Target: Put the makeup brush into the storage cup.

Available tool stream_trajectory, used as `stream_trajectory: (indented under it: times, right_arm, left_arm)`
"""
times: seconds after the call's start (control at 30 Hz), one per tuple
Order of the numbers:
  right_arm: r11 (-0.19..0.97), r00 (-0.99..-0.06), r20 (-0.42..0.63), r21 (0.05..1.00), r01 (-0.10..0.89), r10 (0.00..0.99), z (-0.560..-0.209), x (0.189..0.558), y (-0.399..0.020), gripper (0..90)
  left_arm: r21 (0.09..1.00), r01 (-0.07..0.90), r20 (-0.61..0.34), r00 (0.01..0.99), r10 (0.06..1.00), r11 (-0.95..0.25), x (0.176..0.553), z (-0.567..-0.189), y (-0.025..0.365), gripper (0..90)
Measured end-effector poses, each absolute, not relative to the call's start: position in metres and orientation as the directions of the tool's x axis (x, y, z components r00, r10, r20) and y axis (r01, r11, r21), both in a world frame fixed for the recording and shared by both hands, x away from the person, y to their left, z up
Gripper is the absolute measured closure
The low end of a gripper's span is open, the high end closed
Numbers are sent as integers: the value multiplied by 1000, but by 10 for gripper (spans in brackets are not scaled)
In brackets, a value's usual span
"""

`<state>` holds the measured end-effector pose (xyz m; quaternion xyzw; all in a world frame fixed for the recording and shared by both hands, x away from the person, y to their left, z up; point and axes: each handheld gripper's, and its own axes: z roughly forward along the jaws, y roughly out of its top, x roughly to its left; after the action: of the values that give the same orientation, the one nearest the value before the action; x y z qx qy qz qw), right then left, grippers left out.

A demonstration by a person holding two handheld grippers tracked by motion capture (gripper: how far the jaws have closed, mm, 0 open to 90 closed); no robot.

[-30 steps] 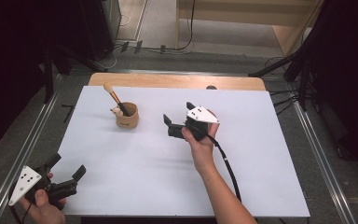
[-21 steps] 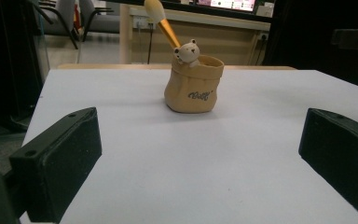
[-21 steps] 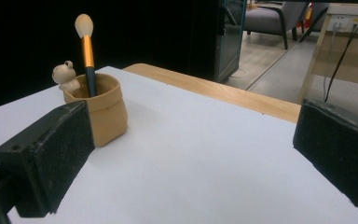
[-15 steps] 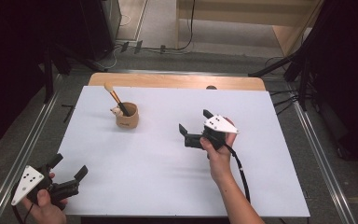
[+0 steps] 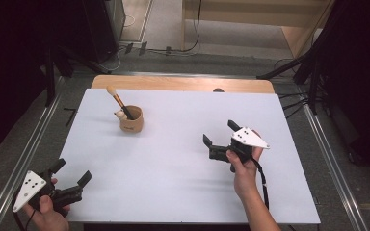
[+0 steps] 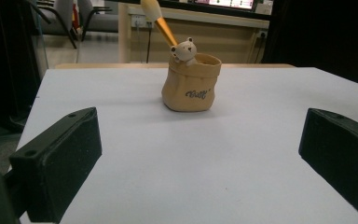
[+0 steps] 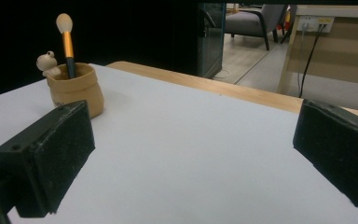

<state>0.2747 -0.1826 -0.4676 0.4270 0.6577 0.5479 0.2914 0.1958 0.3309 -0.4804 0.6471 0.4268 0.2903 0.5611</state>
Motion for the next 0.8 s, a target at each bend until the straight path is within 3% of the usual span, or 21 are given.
stream_trajectory:
  times: [0.8]
  right_arm:
    - [39,-413,72,966,255,908,-480,242,-237,0]
  left_arm:
    - [974,227,-97,471,877,-14,196,-481,329,0]
